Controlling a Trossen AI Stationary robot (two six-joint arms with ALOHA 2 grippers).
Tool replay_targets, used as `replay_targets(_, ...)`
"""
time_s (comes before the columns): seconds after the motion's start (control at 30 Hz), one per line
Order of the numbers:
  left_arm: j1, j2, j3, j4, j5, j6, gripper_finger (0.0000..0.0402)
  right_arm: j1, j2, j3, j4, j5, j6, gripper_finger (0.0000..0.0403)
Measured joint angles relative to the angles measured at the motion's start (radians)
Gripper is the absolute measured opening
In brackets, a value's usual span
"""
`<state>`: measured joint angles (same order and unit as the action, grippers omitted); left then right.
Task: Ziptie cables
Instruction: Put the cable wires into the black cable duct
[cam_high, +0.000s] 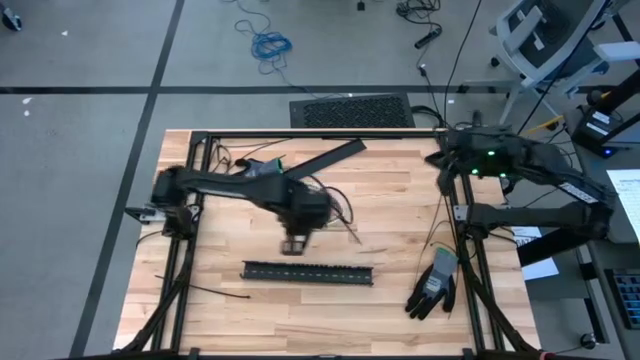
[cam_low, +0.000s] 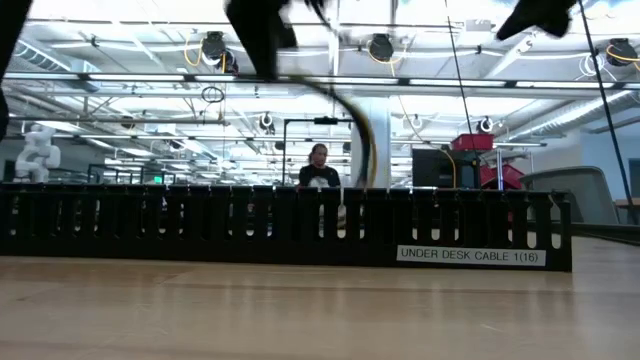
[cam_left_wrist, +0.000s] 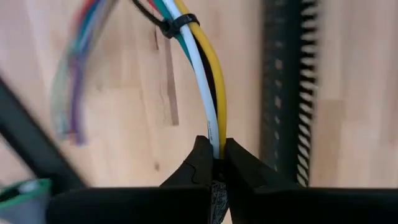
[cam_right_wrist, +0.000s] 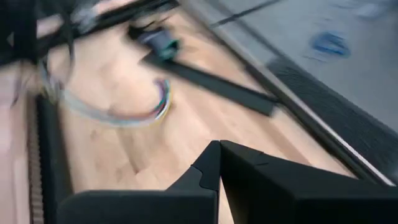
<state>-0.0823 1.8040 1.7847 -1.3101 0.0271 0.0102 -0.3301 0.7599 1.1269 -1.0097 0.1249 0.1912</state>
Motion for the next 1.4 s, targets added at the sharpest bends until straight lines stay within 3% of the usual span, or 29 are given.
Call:
replay_targets(0.13,-0.012,-0.118,-0.002,-0.084,-0.008,0.151,0.0015,0.001,0.067,-0.13,0.192,-0.184,-0.151,0.0)
replay_targets(0.27,-0.001,-0.155,0.0,-0.078,-0.103,0.267,0.0015,0.027,0.151,-0.274,0.467,-0.389,-0.285,0.0002)
replay_targets(0.4,0.016,-0.152,0.002,-0.079,-0.127,0.316,0.0015,0.064,0.251,-0.355,0.733,-0.36,-0.179,0.0007)
replay_targets(0.5,0.017,-0.154,0.004,-0.086,-0.126,0.319,0.0015,0.064,0.314,-0.356,0.794,-0.382,-0.075,0.0033)
replay_targets(0.63,0.016,-0.152,0.049,-0.166,-0.115,0.322,0.0015,0.07,0.354,-0.353,0.954,-0.493,0.034,0.0096)
replay_targets(0.8,0.016,-0.156,0.142,-0.206,-0.097,0.371,0.0015,0.117,0.37,-0.352,1.129,-0.49,-0.008,0.0189)
replay_targets(0.93,0.016,-0.155,0.207,-0.243,-0.14,0.448,0.0015,0.149,0.399,-0.352,1.22,-0.489,-0.022,0.0239)
replay_targets(1.2,0.016,-0.154,0.227,-0.243,-0.192,0.542,0.0015,0.165,0.513,-0.352,1.287,-0.493,-0.053,0.026)
replay_targets(1.4,0.017,-0.154,0.227,-0.215,-0.218,0.556,0.0015,0.17,0.594,-0.352,1.425,-0.603,0.009,0.0259)
